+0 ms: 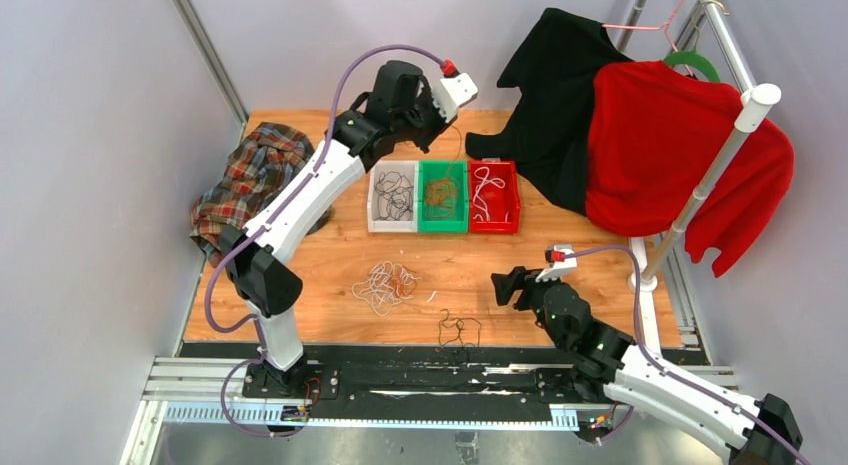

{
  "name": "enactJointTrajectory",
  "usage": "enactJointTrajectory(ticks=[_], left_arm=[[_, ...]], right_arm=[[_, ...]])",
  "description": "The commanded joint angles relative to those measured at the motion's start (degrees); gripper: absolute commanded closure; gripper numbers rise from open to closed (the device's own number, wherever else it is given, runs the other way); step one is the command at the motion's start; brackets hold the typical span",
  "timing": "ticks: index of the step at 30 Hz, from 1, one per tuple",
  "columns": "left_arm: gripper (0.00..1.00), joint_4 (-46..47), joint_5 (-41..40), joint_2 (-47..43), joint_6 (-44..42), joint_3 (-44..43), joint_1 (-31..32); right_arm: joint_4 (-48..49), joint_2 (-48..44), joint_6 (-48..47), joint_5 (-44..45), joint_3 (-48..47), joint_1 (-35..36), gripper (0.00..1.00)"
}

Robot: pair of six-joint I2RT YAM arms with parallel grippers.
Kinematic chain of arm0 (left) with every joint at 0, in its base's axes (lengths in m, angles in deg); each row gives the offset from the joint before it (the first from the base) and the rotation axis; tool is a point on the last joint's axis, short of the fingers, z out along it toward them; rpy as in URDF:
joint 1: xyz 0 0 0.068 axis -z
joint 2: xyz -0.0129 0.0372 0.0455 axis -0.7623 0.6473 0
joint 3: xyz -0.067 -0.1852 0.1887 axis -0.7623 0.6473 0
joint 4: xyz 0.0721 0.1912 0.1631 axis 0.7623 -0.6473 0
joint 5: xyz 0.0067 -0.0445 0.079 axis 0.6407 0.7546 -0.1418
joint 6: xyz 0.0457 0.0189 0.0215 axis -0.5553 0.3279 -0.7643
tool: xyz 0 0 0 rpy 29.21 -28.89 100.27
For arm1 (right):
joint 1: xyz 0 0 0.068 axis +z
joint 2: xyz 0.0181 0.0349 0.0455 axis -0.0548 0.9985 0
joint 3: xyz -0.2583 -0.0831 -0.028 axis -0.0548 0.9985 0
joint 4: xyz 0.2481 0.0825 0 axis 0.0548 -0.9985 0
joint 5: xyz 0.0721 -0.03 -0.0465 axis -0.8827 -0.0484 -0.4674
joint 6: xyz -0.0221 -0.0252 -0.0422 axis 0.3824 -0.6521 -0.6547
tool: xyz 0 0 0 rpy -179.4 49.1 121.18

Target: Untangle the cables

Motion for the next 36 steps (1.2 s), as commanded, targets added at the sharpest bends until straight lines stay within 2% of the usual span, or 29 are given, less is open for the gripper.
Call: enactJointTrajectory(ticks=[1,9,14,19,23,30,36], left_arm=[[0.99,2.32,1.03,1.32,-0.23,1.62,-0.04],[1.0,2.38,4.63,3.09,-1.48,4.37,0.04],[0.99,1.23,11.08,4.39,-1.86,5.43,0.5],[1.0,-2.05,14.78,5.14,-7.22,7.13,2.39],[0.99,-3.18,17.07,5.82,-8.11,8.06,3.11],[0.99,-5.02,17.65,8.34,-9.53,8.55,3.12],[0.99,-2.14,12.89,11.52,-10.3,9.28,1.77]], right_arm=[[-3.13,-2.36,1.0,3.42,-1.38,-0.52,0.27],[-5.27,-5.68,0.99,6.0,-0.87,-0.51,0.27],[-6.56,-6.77,0.98,6.55,-1.24,-0.48,0.27],[-7.93,-7.68,1.04,7.05,-1.87,-0.45,0.28],[-8.46,-8.6,0.79,7.39,-2.13,-0.51,0.28],[-9.91,-9.25,0.81,7.61,-2.58,-0.48,0.28],[-10.12,-9.38,0.55,7.55,-2.63,-0.5,0.29]])
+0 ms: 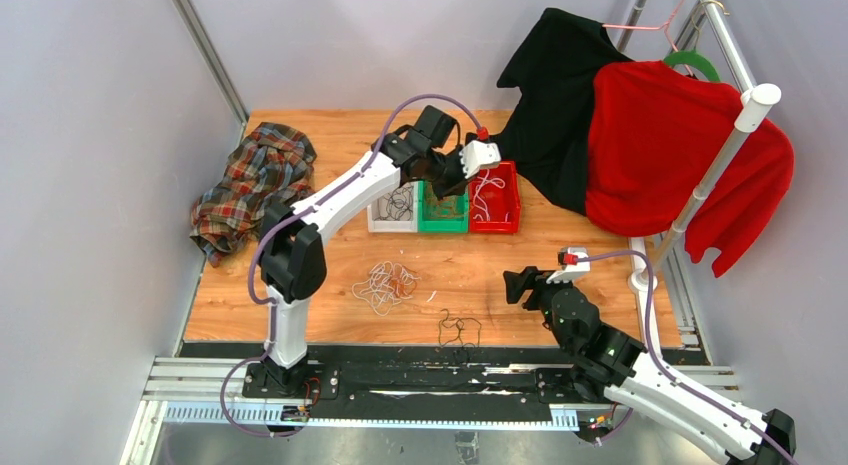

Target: Untangle the cables

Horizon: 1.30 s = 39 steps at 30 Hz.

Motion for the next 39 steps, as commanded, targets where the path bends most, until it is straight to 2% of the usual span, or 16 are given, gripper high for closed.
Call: enactJointTrajectory(ticks=[1,11,15,23,25,28,35,39], left_arm=[[0.99,2.89,-3.78,2.7,-1.58,1.08,-1.52],[0.99,17.53,-18.43,6.22,-8.53,7.9,-2.12],[0.99,19.57,-19.59,8.59,-10.69,8.15,-2.12],[0.99,19.7,-19.96,13.16,-9.38,4.61,-2.03],[0.88,18.64,-19.33,12.59,-8.82,4.53,-2.03],[0.65,15.83,-18.45,10.86,-7.7,4.07,-2.09],[0.24,1.34,-10.13,6.76,-5.73,-3.22,-2.12],[0.06,-5.32,-8.13,3.55,-6.03,-6.26,-2.12]], right_arm=[[-1.14,-0.67,0.24,1.76,-1.83,-0.51,0.29],[-0.67,1.27,-0.2,1.91,-2.12,-0.53,0.28],[-0.24,2.73,-0.56,1.89,-2.62,-0.53,0.29],[0.31,4.93,-0.98,1.86,-3.31,-0.53,0.29],[0.44,5.07,-1.07,1.98,-3.43,-0.53,0.29],[0.94,5.27,-1.62,2.26,-3.55,-0.53,0.29],[2.04,8.1,-2.76,2.43,-5.52,-0.51,0.27],[2.29,10.29,-3.65,1.59,-7.18,-0.5,0.26]])
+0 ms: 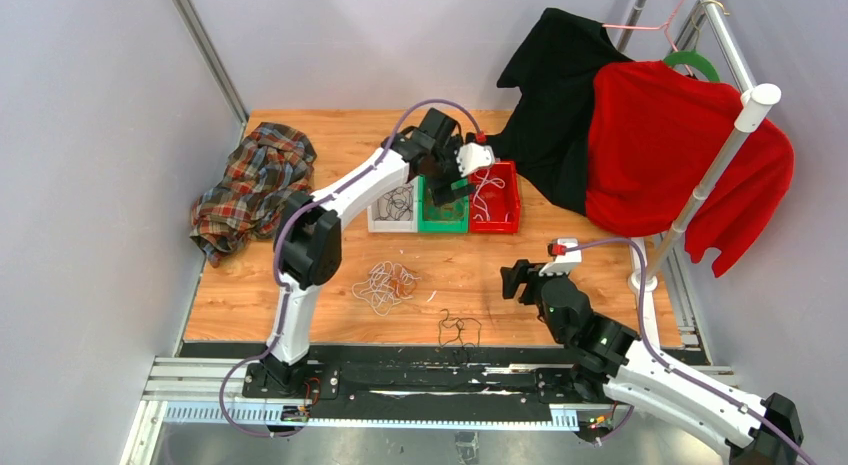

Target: Untangle the cables

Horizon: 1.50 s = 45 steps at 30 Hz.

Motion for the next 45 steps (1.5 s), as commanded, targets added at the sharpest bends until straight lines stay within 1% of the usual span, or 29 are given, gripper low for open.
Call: enactJointTrajectory(ticks=[1,4,7,10,12,14,16,19,21,22,24,25,27,32,35,39,43,45], left_arm=[[0.04,-10.41,4.53,-7.69,0.13,-3.98,0.05],[0.02,-14.36,3.89,-12.17,-0.79,-2.46,-0.02],[0.01,-17.32,4.76,-18.63,-1.26,3.89,-0.33],[0.01,-17.66,7.42,-28.03,-2.96,16.01,-1.02],[0.03,-17.65,8.76,-32.77,-4.83,24.35,-1.16],[0.05,-17.02,9.83,-35.69,-5.74,31.59,-1.18],[0.09,-16.49,11.51,-36.24,-4.91,37.47,-1.18],[0.2,-13.21,11.82,-35.1,-2.25,41.85,-1.26],[0.28,-10.14,10.92,-34.53,-2.9,44.74,-1.27],[0.33,-8.81,10.18,-34.19,-3.47,45.85,-1.27],[0.41,-6.97,9.28,-33.57,-4.68,47.36,-1.36],[0.43,-6.45,8.66,-33.33,-5.64,47.98,-1.36],[0.43,-5.49,7.27,-33.04,-7.17,49.22,-1.68],[0.41,-6.6,8.08,-32.94,-8.33,49.4,-4.91],[0.38,-4.81,5.8,-33.63,-8.02,50.18,-6.69],[0.31,-6.99,10.09,-34.04,-8.0,48.5,-11.26],[0.25,-6.55,12.36,-33.13,-7.1,49.09,-12.08],[0.25,-5.21,13.3,-32.14,-5.77,49.96,-12.04]], right_arm=[[1.43,1.71,-1.83,0.48,-3.34,-0.52,0.26],[1.43,2.06,-2.68,0.26,-4.24,-0.53,0.26],[1.27,2.11,-3.53,0.02,-4.9,-0.53,0.26],[1.32,2.49,-3.7,-0.35,-5.13,-0.53,0.26],[1.44,2.83,-3.74,-0.79,-5.31,-0.53,0.26],[1.57,3.27,-3.77,-1.32,-5.36,-0.49,0.26],[1.66,3.87,-3.71,-1.85,-5.48,-0.53,0.27],[1.89,5.31,-3.41,-3.29,-5.81,-0.53,0.31],[2.13,6.61,-3.18,-4.04,-5.99,-0.53,0.32],[2.1,7.19,-3.03,-4.19,-6.15,-0.53,0.33],[2.16,7.87,-2.72,-4.43,-6.27,-0.51,0.33],[2.32,7.91,-2.64,-4.59,-6.2,-0.52,0.34],[3.08,7.91,-2.64,-5.24,-5.83,-0.53,0.34],[5.51,10.07,-2.8,-6.67,-5.32,-0.53,0.35],[7.98,12.54,-3.02,-7.88,-5.24,-0.53,0.36],[10.04,15.55,-3.57,-10.51,-6.4,-0.53,0.37],[11.83,17.23,-3.88,-11.07,-6.8,-0.47,0.38],[12.17,17.68,-3.84,-11.39,-6.89,-0.53,0.39]])
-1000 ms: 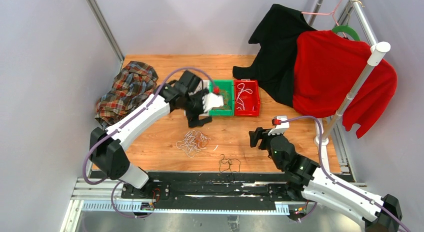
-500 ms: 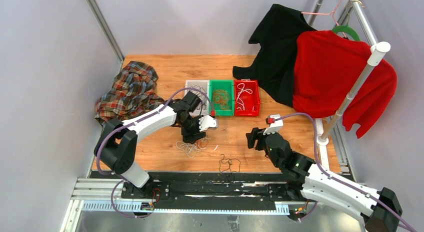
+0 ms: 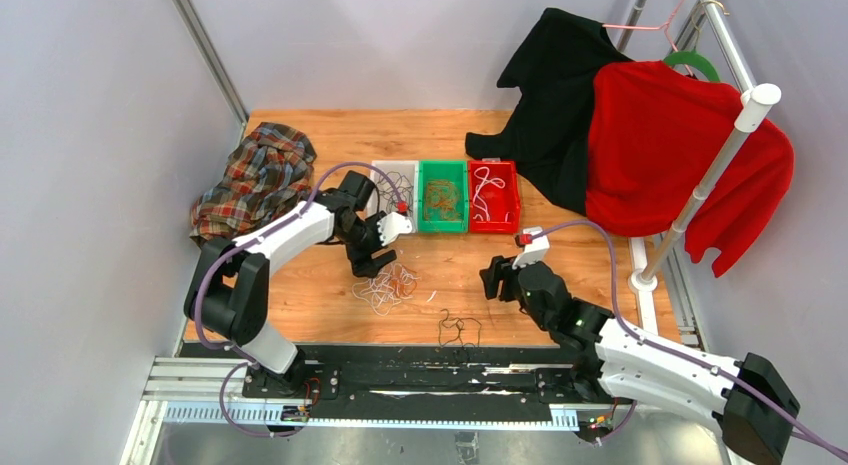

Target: Untangle the cables

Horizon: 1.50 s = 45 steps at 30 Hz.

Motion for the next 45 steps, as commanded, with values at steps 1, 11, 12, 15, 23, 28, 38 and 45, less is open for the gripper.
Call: enactJointTrajectory(ticks=[1,11,12,15,23,28,38,45], left_arm=[[0.25,2.39,3.72,1.53,2.12,0.75,0.03],[0.99,1.94,2.79,2.25,4.82,-3.57,-0.81],[0.99,1.22,3.29,1.29,4.93,-4.32,-0.76],[0.99,-1.02,4.72,-1.52,5.03,-6.12,-0.79],[0.99,-4.09,6.31,-4.92,4.81,-6.05,-0.76],[0.99,-5.03,3.87,-6.52,3.6,-3.78,-0.9],[0.99,-3.35,3.71,-9.26,1.62,1.33,-5.61],[0.99,-2.25,4.25,-9.91,1.19,1.61,-6.5]], right_arm=[[3.29,0.74,-0.77,-1.43,-2.41,-0.53,0.39],[5.12,2.82,-3.92,-11.18,-3.53,-0.53,0.31],[4.7,3.36,-4.55,-14.22,-4.08,-0.48,0.3],[3.8,5.69,-6.5,-23.12,-4.92,0.27,0.26],[0.27,17.52,-10.26,-33.76,-9.07,4.09,0.31],[-5.04,26.84,-12.22,-35.46,-14.33,4.83,0.44],[-14.96,28.99,-16.62,-38.14,-21.65,4.84,0.47],[-19.59,26.76,-16.92,-39.94,-21.65,5.29,0.39]])
